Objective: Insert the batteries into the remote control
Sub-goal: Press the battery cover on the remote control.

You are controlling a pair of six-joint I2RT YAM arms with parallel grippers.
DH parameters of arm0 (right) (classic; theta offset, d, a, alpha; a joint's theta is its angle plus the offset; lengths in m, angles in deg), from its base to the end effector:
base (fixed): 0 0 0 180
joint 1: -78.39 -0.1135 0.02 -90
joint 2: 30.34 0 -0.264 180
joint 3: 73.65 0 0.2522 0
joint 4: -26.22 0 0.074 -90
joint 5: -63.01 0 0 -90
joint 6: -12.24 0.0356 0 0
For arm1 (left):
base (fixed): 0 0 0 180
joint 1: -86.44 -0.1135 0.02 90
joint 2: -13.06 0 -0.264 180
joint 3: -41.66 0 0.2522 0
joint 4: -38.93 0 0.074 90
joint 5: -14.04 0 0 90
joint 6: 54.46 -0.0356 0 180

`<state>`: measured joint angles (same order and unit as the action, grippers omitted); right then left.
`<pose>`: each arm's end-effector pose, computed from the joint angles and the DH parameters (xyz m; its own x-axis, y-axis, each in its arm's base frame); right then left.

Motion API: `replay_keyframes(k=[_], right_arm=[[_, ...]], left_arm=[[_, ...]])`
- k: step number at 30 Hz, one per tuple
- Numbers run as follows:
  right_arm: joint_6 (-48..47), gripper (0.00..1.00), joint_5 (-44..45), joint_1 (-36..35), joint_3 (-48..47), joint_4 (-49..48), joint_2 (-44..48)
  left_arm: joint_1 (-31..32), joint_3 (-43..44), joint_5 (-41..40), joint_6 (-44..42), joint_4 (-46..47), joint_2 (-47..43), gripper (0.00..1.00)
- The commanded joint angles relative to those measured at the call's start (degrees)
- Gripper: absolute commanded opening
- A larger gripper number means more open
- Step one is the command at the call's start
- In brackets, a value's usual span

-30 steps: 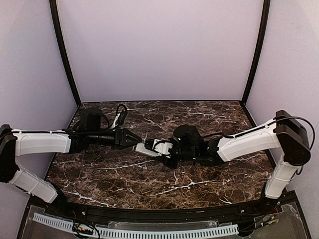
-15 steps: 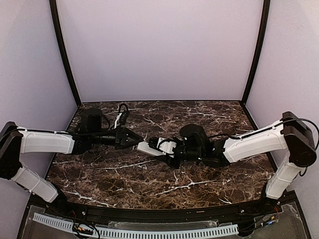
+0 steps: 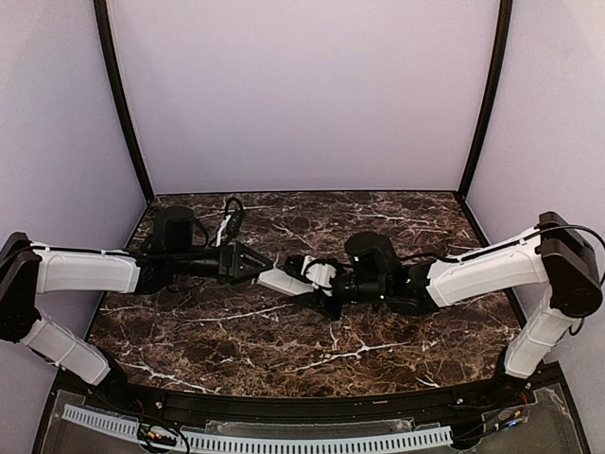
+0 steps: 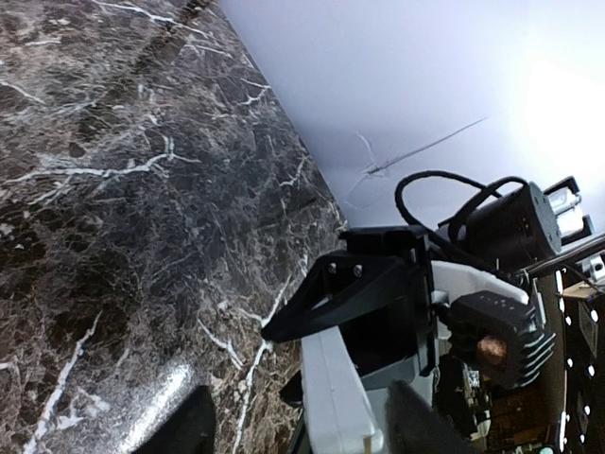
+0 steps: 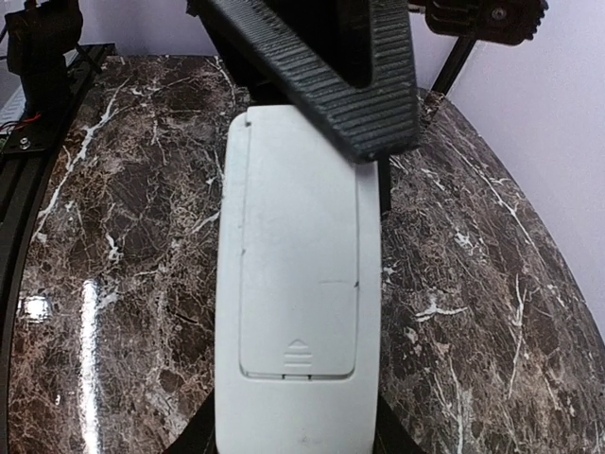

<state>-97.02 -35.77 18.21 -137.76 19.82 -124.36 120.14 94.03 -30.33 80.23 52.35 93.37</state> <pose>0.1729 0.3126 0.2075 0.1185 -0.4488 -0.8858 -0.9406 0.2351 -0.2450 0.2306 -0.1844 0.2308 -0.8260 -0.0402 -0.5622 0.5384 0.2385 -0.8082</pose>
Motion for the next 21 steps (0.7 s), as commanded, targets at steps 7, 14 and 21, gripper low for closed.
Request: replay_keyframes(k=[7, 14, 21], right_arm=[[11.4, 0.00, -15.8, 5.5, 0.8, 2.5, 3.6], [16.7, 0.00, -23.1, 8.3, 1.5, 2.5, 6.6], [8.3, 0.00, -5.6, 6.0, 1.5, 4.3, 7.3]], left_arm=[[-4.6, 12.6, -18.6, -26.8, -23.7, -13.5, 0.98], [-4.6, 10.7, -22.6, -39.8, -25.8, -18.7, 0.99], [-4.5, 10.0, -8.8, -22.8, -20.1, -12.3, 0.75]])
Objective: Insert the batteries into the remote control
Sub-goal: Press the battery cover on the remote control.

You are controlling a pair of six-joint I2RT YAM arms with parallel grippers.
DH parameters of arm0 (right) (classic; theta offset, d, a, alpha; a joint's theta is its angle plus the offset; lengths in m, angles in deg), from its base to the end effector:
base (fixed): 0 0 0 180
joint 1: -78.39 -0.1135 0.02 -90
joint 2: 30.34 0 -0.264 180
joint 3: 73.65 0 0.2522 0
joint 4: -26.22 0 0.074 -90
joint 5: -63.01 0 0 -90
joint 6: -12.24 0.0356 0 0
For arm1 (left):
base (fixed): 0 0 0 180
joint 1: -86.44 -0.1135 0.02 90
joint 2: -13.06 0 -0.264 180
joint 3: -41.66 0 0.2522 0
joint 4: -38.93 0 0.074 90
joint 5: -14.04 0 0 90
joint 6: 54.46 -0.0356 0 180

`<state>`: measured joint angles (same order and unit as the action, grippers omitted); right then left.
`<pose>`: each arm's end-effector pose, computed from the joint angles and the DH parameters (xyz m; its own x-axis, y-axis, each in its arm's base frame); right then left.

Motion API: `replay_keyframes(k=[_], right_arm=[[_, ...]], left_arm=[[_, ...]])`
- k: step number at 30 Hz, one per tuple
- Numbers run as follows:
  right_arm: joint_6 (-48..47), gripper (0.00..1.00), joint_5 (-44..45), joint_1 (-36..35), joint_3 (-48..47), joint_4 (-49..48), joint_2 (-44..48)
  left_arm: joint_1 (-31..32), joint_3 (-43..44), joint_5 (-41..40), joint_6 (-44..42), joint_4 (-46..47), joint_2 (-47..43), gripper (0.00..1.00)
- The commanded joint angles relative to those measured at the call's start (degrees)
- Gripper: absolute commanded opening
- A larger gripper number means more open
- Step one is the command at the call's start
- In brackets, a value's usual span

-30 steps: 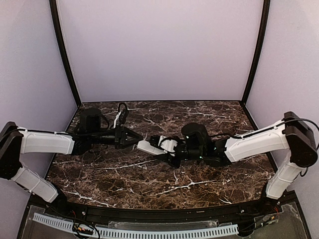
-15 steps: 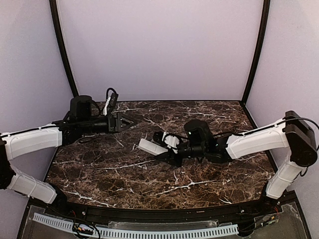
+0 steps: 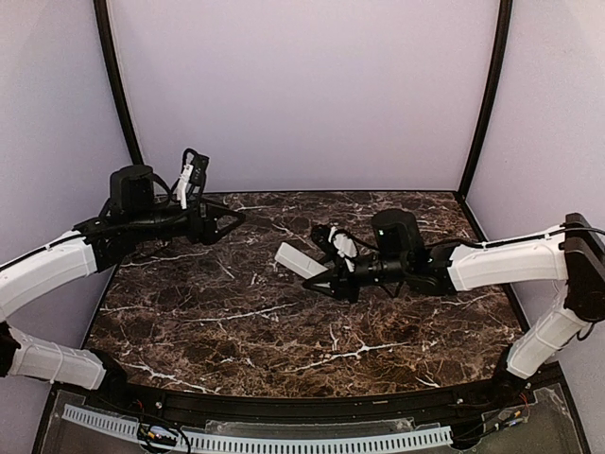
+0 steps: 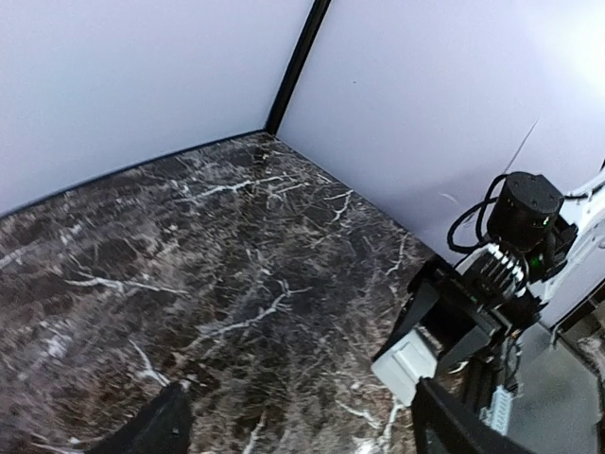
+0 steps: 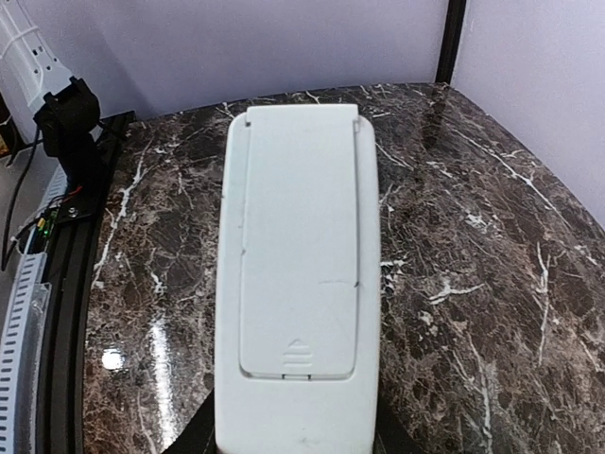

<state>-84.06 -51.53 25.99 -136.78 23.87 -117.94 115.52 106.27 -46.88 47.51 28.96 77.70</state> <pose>0.1939 0.2761 0.2327 -0.1235 -0.3240 -0.9380 -0.9749 0.2159 0.0538 0.2211 -0.1428 0.3337 -0.3233 -0.0276 -0.9459 0.7933 0.5371 -0.2868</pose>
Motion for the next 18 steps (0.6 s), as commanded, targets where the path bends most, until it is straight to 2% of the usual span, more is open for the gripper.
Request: replay_keyframes(k=[1, 3, 5, 9, 13, 18], right_arm=[[-5.8, 0.00, 12.2, -2.4, 0.2, 0.4, 0.7], [-6.8, 0.00, 14.1, -3.0, -1.0, 0.9, -0.2], [-7.1, 0.00, 15.1, -3.4, -2.6, 1.9, -1.5], [-6.5, 0.00, 16.3, -4.0, -6.2, 5.8, -4.0], [-5.0, 0.00, 15.4, -4.0, -7.9, 7.7, -4.9], [-3.8, 0.00, 14.6, -4.2, -9.4, 9.2, -5.6]], left_arm=[[0.3, -4.1, 7.1, 12.3, 5.3, 3.6, 0.71], [1.3, -6.6, 4.1, 16.2, 10.3, 2.9, 0.63], [4.7, -6.3, -1.1, 13.6, 9.2, 2.0, 0.58], [7.8, -4.6, -5.9, 7.5, 4.2, 2.8, 0.51], [9.5, -2.8, -7.7, 3.1, 0.9, 4.3, 0.46], [10.2, -0.9, -6.7, 3.1, 0.8, 6.6, 0.39]])
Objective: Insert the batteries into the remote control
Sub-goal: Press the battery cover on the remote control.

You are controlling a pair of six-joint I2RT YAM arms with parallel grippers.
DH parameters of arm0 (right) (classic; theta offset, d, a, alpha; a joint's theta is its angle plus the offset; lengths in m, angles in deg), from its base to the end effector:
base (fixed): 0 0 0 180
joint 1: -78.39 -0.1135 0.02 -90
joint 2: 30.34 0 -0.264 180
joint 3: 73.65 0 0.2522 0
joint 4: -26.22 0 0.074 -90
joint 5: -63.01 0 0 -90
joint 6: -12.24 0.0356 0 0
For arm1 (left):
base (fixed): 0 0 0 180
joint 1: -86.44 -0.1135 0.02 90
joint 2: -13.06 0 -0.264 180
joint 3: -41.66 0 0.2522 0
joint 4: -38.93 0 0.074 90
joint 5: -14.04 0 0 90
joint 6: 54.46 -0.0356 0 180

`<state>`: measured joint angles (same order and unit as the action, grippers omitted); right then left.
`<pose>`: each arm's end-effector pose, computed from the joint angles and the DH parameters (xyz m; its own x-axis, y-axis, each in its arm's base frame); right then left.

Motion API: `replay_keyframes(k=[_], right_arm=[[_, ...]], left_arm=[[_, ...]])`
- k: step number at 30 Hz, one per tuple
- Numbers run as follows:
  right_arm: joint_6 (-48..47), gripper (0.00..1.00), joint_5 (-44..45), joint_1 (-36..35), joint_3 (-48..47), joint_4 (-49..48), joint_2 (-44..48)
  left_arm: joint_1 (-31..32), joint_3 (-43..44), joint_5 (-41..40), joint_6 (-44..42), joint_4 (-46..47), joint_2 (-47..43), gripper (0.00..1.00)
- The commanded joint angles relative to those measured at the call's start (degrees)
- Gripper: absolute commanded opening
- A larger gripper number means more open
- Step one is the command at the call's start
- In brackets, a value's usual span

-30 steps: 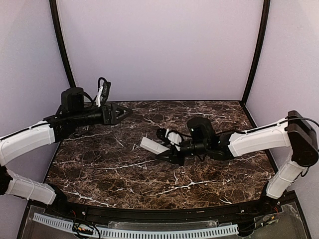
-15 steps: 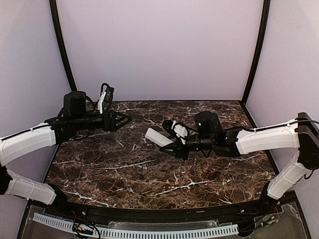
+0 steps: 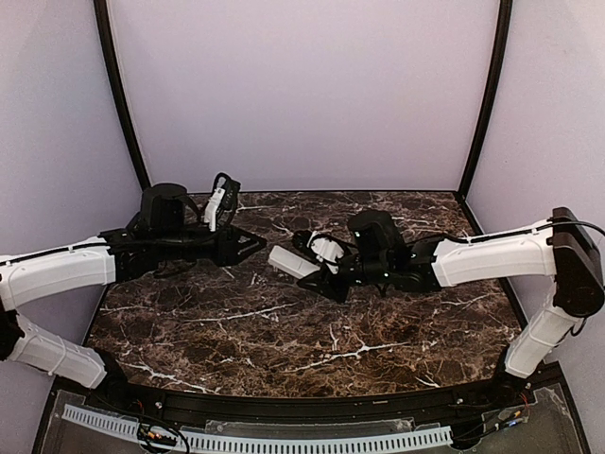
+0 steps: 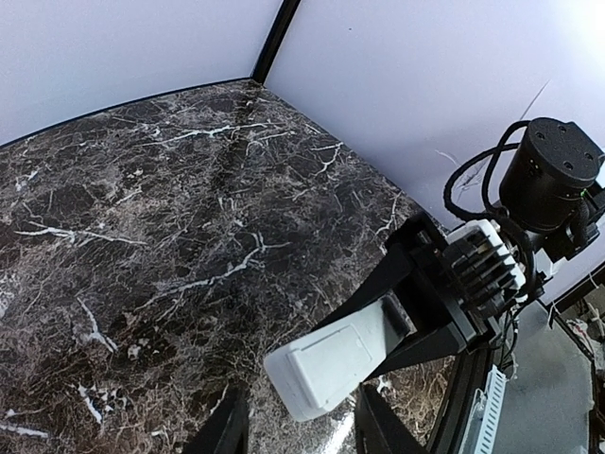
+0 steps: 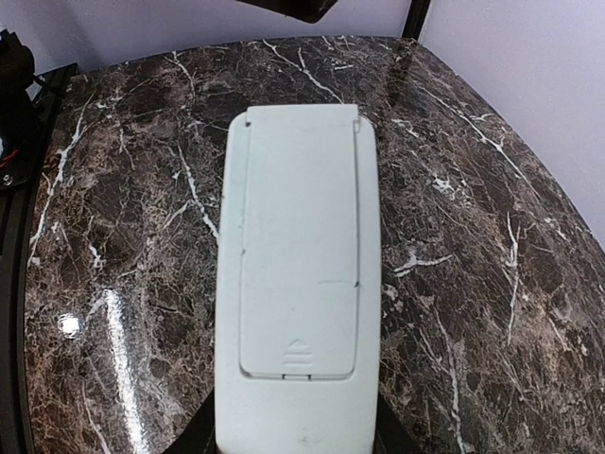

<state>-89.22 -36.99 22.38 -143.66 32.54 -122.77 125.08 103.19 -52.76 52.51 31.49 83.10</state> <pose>0.1961 0.3019 0.2286 -0.0843 -0.4750 -0.8759 -0.9371 0.3366 -0.0924 0.2114 -0.1870 0.2950 -0.4592 0.0236 -0.8880 0.7693 0.5105 -0.3842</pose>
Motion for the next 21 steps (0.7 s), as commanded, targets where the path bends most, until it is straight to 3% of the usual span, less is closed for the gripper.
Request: replay_keyframes(k=[1, 21], right_arm=[[1.5, 0.00, 0.1, -0.6, -2.6, 0.7, -0.8], [2.9, 0.00, 0.7, -0.8, -4.4, 2.6, -2.2]], left_arm=[[0.8, 2.3, -0.9, -2.0, -1.8, 1.6, 0.38], [2.7, 5.6, -3.0, -4.0, -5.1, 5.9, 0.27]])
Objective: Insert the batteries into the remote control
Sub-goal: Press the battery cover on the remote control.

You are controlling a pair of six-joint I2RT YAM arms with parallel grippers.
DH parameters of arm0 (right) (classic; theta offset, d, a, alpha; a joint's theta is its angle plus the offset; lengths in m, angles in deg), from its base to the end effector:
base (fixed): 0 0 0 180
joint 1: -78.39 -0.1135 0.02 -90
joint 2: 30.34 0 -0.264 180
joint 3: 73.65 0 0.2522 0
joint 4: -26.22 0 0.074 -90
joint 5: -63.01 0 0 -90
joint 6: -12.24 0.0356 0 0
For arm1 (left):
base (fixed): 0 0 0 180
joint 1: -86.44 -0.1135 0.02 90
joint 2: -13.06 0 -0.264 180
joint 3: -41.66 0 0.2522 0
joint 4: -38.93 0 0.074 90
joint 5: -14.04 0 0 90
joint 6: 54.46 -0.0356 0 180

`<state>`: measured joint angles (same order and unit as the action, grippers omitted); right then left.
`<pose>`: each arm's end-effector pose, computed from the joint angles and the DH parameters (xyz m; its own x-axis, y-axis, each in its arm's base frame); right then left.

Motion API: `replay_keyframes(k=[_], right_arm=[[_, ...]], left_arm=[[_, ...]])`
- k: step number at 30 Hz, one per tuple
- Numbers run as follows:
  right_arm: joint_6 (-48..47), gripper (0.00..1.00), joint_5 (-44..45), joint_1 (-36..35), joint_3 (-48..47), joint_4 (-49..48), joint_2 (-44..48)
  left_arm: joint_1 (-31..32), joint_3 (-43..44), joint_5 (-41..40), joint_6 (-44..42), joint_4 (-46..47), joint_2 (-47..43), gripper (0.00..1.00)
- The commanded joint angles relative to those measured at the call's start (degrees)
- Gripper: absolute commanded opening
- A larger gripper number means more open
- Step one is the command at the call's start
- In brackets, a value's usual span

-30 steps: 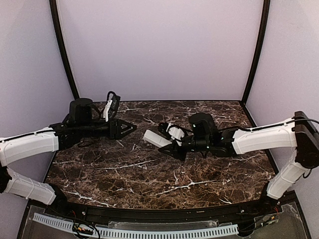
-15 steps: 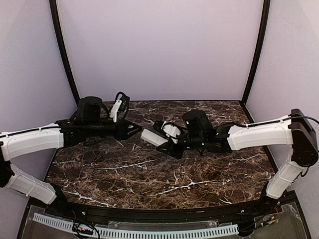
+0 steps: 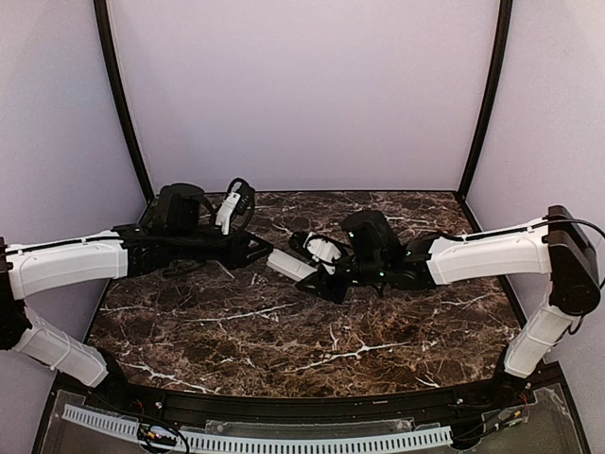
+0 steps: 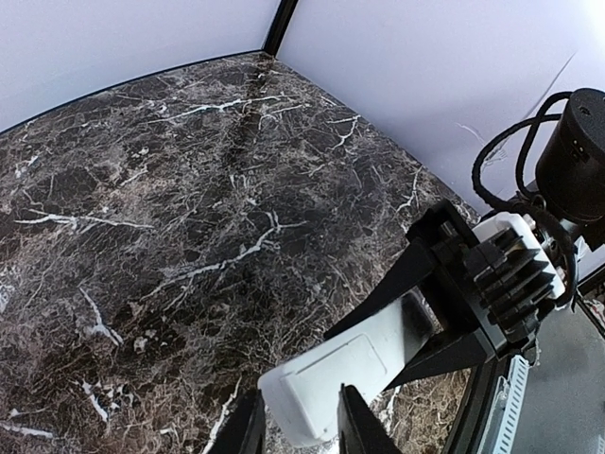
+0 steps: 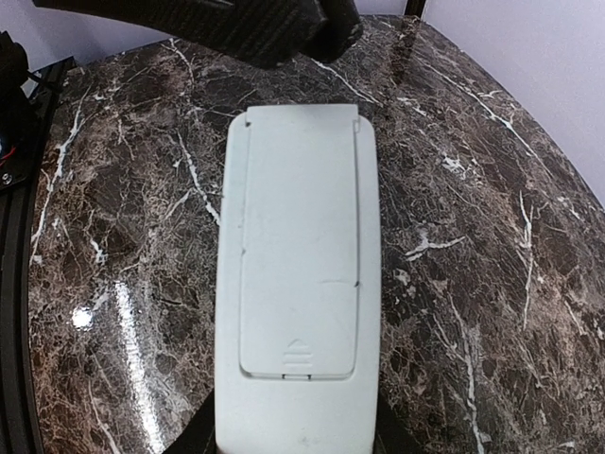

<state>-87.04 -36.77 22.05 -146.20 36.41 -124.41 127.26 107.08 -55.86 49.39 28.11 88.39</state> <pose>0.1979 0.3081 0.2270 -0.1423 -0.5005 -0.8540 -0.9355 0.3498 -0.0491 0.2206 -0.2067 0.2875 -0.4653 0.1048 -0.8789 0.7681 0.5414 -0.3420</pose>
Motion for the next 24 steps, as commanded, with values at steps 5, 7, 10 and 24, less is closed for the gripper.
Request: replay_keyframes(k=[5, 7, 10, 24], right_arm=[[0.6, 0.00, 0.5, -0.5, -2.1, -1.3, -0.4], [0.5, 0.00, 0.5, -0.5, -2.1, -1.3, -0.3], [0.5, 0.00, 0.5, -0.6, -2.2, -1.3, -0.3], [0.6, 0.00, 1.3, -0.5, -2.1, -2.3, 0.8]], left_arm=[[0.7, 1.9, -0.1, -0.9, -2.3, 1.4, 0.26], [0.9, 2.0, 0.0, -1.0, -2.4, 1.6, 0.25], [1.1, 2.1, -0.1, -1.2, -2.6, 2.0, 0.21], [2.4, 3.7, 0.0, -2.5, -6.6, 4.3, 0.10]])
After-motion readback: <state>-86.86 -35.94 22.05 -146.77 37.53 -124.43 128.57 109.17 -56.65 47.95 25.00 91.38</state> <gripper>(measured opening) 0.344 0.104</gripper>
